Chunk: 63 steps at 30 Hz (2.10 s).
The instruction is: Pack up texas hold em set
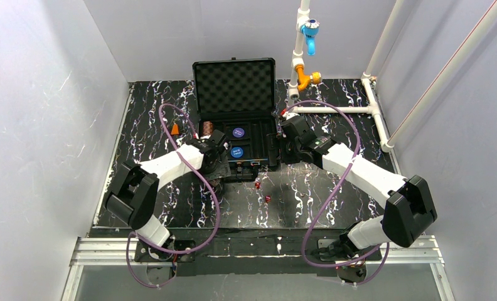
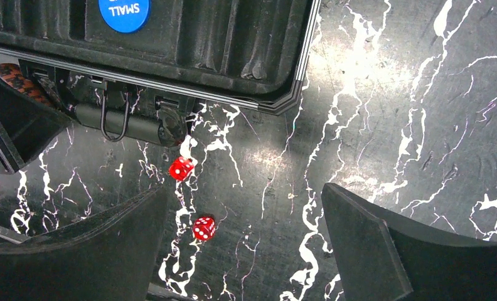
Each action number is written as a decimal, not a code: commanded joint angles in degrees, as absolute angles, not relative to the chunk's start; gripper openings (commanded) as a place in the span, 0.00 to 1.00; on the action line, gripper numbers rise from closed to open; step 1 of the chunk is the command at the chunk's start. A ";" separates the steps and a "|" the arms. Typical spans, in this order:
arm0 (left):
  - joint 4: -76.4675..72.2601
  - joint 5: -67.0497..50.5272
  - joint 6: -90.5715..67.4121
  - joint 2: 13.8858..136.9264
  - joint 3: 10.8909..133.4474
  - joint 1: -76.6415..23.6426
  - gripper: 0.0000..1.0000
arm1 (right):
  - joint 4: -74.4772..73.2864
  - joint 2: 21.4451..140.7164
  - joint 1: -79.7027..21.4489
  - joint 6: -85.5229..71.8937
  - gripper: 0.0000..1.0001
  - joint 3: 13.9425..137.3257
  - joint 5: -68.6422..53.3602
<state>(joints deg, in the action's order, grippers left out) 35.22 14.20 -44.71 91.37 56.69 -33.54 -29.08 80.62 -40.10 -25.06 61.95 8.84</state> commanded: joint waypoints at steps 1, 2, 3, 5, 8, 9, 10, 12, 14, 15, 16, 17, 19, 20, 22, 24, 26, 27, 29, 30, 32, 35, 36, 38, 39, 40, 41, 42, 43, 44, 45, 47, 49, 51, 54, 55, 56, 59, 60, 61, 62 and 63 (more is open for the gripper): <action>34.27 15.83 -47.55 87.14 57.37 -33.23 0.84 | -29.30 79.54 -39.85 -24.30 1.00 62.96 8.34; 34.54 16.40 -48.60 86.35 57.01 -33.24 0.85 | -29.19 79.67 -39.90 -24.41 1.00 62.93 8.18; 34.62 16.89 -49.70 85.48 56.47 -33.10 0.85 | -28.96 79.71 -39.82 -24.55 1.00 62.85 7.91; 34.36 18.13 -51.78 83.68 54.81 -32.77 0.85 | -28.73 79.95 -39.87 -24.84 1.00 62.84 7.22; 34.02 19.65 -54.34 81.35 52.83 -31.97 0.84 | -28.32 80.15 -39.85 -25.05 1.00 62.68 6.36; 33.94 19.90 -55.04 80.84 52.30 -31.55 0.83 | -28.23 80.23 -39.88 -25.13 1.00 62.61 6.22; 33.93 20.09 -55.89 80.35 51.68 -31.07 0.82 | -28.21 80.26 -39.88 -25.18 1.00 62.58 6.10; 33.86 20.09 -57.79 79.50 50.27 -30.06 0.80 | -28.16 80.33 -39.84 -25.26 1.00 62.54 5.87; 33.10 19.83 -58.86 78.64 48.80 -29.29 0.80 | -28.05 80.23 -39.90 -25.28 1.00 62.38 5.76; 32.64 19.66 -59.22 78.44 48.10 -29.13 0.79 | -27.97 80.24 -39.90 -25.40 1.00 62.27 5.65; 32.46 19.54 -59.75 78.30 47.62 -29.12 0.79 | -27.89 80.24 -39.86 -25.42 1.00 62.11 5.55; 32.39 19.41 -60.36 78.25 47.04 -29.06 0.78 | -27.72 80.24 -39.83 -25.52 1.00 61.98 5.42; 31.88 18.98 -61.44 78.43 45.94 -28.93 0.78 | -27.44 80.29 -39.90 -25.66 1.00 61.73 5.00; 31.29 18.65 -61.80 78.55 45.40 -28.85 0.78 | -27.36 80.33 -39.86 -25.77 1.00 61.63 4.81; 29.31 17.60 -62.06 78.70 44.24 -28.62 0.77 | -27.33 80.41 -39.90 -25.90 1.00 61.62 4.43; 27.15 16.69 -62.02 78.56 43.11 -28.55 0.75 | -27.33 80.42 -39.86 -25.94 1.00 61.53 4.20; 26.22 16.66 -61.97 78.41 42.72 -28.55 0.73 | -27.41 80.29 -39.90 -25.95 1.00 61.52 4.22; 26.19 16.77 -61.96 78.44 42.72 -28.55 0.72 | -27.49 80.26 -39.90 -25.89 1.00 61.52 4.30; 26.18 17.00 -61.72 78.68 42.70 -28.49 0.69 | -27.53 80.09 -39.84 -25.84 1.00 61.44 4.48; 26.19 17.12 -61.62 78.77 42.64 -28.53 0.67 | -27.53 79.99 -39.83 -25.84 1.00 61.36 4.56; 26.03 17.35 -61.19 79.13 42.63 -28.54 0.65 | -27.55 79.88 -39.89 -25.93 1.00 61.35 4.50; 25.86 18.10 -59.70 79.75 42.80 -28.47 0.60 | -27.51 79.68 -39.86 -26.14 1.00 61.14 4.32; 25.68 18.25 -59.27 79.78 42.75 -28.40 0.59 | -27.51 79.57 -39.86 -26.20 1.00 61.02 4.35; 24.97 18.24 -58.24 79.78 42.63 -28.39 0.59 | -27.55 79.42 -39.90 -26.20 1.00 60.78 4.28; 24.46 18.07 -57.41 79.79 42.52 -28.39 0.59 | -27.52 79.33 -39.84 -26.14 1.00 60.67 4.30; 23.91 17.76 -56.75 79.93 42.46 -28.45 0.59 | -27.51 79.26 -39.89 -26.18 1.00 60.59 4.43; 23.50 17.49 -56.20 80.16 42.39 -28.46 0.58 | -27.53 79.20 -39.90 -26.14 1.00 60.58 4.50; 23.13 17.30 -55.71 80.34 42.32 -28.39 0.57 | -27.51 79.19 -39.84 -26.11 1.00 60.52 4.48; 22.92 17.24 -55.34 80.60 42.28 -28.41 0.56 | -27.51 79.15 -39.89 -26.10 1.00 60.49 4.54; 22.75 17.18 -55.00 80.79 42.21 -28.40 0.55 | -27.55 79.10 -39.89 -26.15 1.00 60.54 4.58; 22.48 17.08 -54.49 81.04 42.07 -28.39 0.55 | -27.56 79.10 -39.89 -26.11 1.00 60.58 4.57; 21.91 16.80 -53.31 81.53 41.86 -28.45 0.54 | -27.51 79.02 -39.89 -26.13 1.00 60.49 4.57; 21.47 16.83 -52.46 81.92 41.60 -28.40 0.51 | -27.51 79.01 -39.89 -26.19 1.00 60.41 4.50; 21.17 16.94 -51.84 82.27 41.22 -28.40 0.47 | -27.51 78.93 -39.86 -26.19 1.00 60.29 4.53; 20.69 16.90 -50.96 82.52 40.75 -28.39 0.40 | -27.51 78.93 -39.84 -26.19 1.00 60.32 4.48; 20.52 16.81 -50.55 82.65 40.70 -28.41 0.37 | -27.51 78.93 -39.89 -26.21 1.00 60.36 4.45; 20.44 16.79 -50.20 82.76 40.62 -28.45 0.36 | -27.51 78.91 -39.79 -26.19 1.00 60.43 4.40; 20.39 16.62 -49.19 82.88 40.52 -28.40 0.25 | -27.47 79.00 -39.90 -26.19 1.00 60.47 4.16; 20.43 16.49 -48.83 82.71 40.47 -28.44 0.20 | -27.45 78.97 -39.90 -26.19 1.00 60.55 4.09; 20.52 16.38 -48.47 82.51 40.41 -28.41 0.16 | -27.43 79.07 -39.87 -26.19 1.00 60.56 4.05; 20.68 16.24 -48.06 82.15 40.47 -28.42 0.12 | -27.43 79.09 -39.85 -26.19 1.00 60.63 4.00; 20.90 16.06 -47.63 81.77 40.56 -28.39 0.09 | -27.37 79.10 -39.84 -26.27 1.00 60.57 3.91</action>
